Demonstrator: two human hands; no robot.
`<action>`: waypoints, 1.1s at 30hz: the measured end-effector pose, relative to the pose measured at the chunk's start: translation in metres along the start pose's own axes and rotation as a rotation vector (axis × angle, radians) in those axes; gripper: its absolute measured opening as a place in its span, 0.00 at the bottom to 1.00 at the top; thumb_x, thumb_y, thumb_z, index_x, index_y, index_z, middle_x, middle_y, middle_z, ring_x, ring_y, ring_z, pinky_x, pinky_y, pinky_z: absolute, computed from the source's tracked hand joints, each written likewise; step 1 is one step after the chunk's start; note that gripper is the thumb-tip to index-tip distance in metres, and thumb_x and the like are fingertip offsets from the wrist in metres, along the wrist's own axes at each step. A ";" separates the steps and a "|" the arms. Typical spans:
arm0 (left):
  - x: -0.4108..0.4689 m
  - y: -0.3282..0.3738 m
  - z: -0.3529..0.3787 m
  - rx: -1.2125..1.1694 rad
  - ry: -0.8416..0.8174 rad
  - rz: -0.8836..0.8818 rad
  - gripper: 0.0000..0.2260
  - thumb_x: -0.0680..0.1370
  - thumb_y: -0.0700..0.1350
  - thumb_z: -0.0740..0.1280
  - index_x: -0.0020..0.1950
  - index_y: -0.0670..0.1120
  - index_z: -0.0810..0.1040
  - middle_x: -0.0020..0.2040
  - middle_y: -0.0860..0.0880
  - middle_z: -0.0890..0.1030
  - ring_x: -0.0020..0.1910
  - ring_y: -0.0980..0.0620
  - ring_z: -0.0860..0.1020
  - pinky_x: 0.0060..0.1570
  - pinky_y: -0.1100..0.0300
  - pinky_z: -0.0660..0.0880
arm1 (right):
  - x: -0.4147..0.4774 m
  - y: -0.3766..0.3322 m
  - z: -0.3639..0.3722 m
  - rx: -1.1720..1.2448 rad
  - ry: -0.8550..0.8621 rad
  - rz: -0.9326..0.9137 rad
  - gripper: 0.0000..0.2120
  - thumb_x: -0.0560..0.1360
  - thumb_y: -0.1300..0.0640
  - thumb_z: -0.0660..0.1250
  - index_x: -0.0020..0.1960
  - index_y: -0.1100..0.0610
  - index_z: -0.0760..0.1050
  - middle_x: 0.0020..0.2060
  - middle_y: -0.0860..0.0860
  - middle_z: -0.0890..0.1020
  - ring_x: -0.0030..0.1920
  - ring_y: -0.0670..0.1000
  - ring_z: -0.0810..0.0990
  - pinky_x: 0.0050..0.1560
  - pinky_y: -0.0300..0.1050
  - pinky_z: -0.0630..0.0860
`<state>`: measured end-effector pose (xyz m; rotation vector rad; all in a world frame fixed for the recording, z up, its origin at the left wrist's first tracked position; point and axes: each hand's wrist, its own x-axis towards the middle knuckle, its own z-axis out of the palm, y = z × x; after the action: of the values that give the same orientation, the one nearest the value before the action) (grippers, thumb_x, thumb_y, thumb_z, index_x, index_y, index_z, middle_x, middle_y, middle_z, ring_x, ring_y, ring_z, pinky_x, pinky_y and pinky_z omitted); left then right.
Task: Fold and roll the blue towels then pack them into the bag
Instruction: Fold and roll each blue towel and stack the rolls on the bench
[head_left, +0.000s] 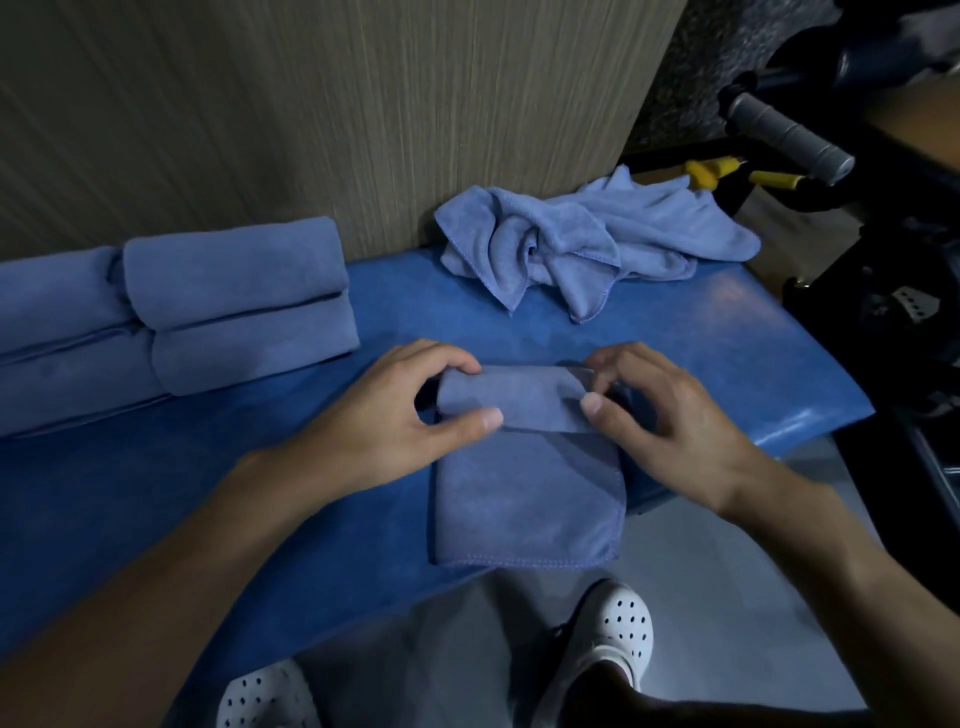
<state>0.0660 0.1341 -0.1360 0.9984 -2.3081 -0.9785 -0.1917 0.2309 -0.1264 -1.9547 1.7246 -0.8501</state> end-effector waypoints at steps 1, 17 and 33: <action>0.000 0.000 0.000 -0.015 0.015 -0.005 0.18 0.70 0.67 0.65 0.54 0.58 0.77 0.52 0.61 0.77 0.55 0.60 0.75 0.50 0.68 0.67 | -0.001 0.000 0.000 0.018 0.007 0.004 0.13 0.78 0.41 0.59 0.45 0.50 0.73 0.53 0.46 0.77 0.59 0.48 0.76 0.58 0.57 0.73; 0.001 0.000 -0.004 0.098 -0.161 -0.181 0.37 0.63 0.69 0.66 0.70 0.57 0.69 0.60 0.63 0.73 0.63 0.61 0.68 0.68 0.55 0.68 | 0.003 0.000 -0.008 0.019 -0.181 0.308 0.36 0.67 0.42 0.75 0.70 0.48 0.67 0.60 0.46 0.76 0.62 0.48 0.74 0.67 0.53 0.69; 0.003 0.009 0.002 0.170 0.128 0.238 0.21 0.67 0.30 0.68 0.50 0.50 0.67 0.55 0.54 0.71 0.52 0.48 0.75 0.53 0.49 0.72 | 0.016 -0.011 0.011 -0.261 0.098 -0.067 0.21 0.62 0.55 0.73 0.48 0.52 0.65 0.52 0.50 0.72 0.51 0.56 0.72 0.50 0.60 0.71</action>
<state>0.0589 0.1373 -0.1306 0.7999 -2.3640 -0.6151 -0.1747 0.2160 -0.1246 -2.1817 1.9186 -0.7887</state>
